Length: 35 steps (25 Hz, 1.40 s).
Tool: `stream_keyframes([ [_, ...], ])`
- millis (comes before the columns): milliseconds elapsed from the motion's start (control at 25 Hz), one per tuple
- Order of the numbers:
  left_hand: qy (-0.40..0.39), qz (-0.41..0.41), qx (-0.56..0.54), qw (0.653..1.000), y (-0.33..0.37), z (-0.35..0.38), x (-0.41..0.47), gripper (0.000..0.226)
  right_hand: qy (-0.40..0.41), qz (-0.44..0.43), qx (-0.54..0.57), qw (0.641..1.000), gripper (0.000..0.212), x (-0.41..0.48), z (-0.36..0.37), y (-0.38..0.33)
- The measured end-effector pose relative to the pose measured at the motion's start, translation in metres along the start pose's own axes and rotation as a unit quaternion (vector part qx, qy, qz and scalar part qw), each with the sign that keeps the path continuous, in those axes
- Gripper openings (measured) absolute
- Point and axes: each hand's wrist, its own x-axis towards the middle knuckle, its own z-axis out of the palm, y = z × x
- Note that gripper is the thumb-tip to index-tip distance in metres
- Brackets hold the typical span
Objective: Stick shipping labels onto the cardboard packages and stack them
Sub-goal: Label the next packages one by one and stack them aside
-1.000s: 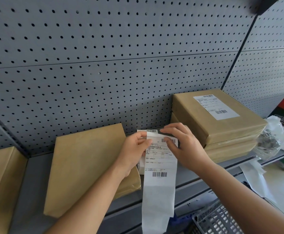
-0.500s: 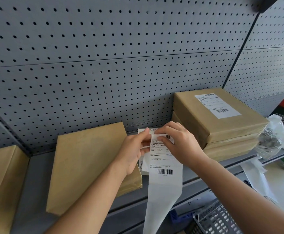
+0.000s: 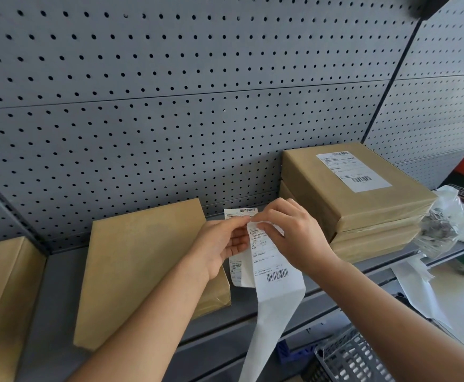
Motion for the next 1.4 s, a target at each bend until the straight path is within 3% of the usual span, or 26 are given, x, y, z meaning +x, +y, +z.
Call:
stream_keyframes([
  [400,0.046,-0.015,0.014,0.999,-0.002,0.008,0.002,0.016,0.024,0.018,0.027,0.999,0.006,-0.007,-0.008,0.002],
  [760,0.132,0.003,0.007,0.991,-0.007,0.009,0.008,0.027,0.032,0.042,0.09,0.995,0.014,-0.013,-0.026,0.001],
  [1000,-0.018,-0.027,0.029,0.999,-0.005,0.019,-0.008,0.06,0.025,0.06,0.103,0.993,0.012,-0.008,-0.027,-0.002],
  [1160,0.013,0.03,0.029,0.999,-0.006,0.027,-0.013,0.029,0.015,0.056,0.098,0.993,0.01,-0.006,-0.028,-0.003],
  [1400,0.045,0.088,0.084,0.992,-0.007,0.025,-0.009,0.026,0.037,0.059,0.113,0.991,0.012,-0.006,-0.033,-0.004],
])
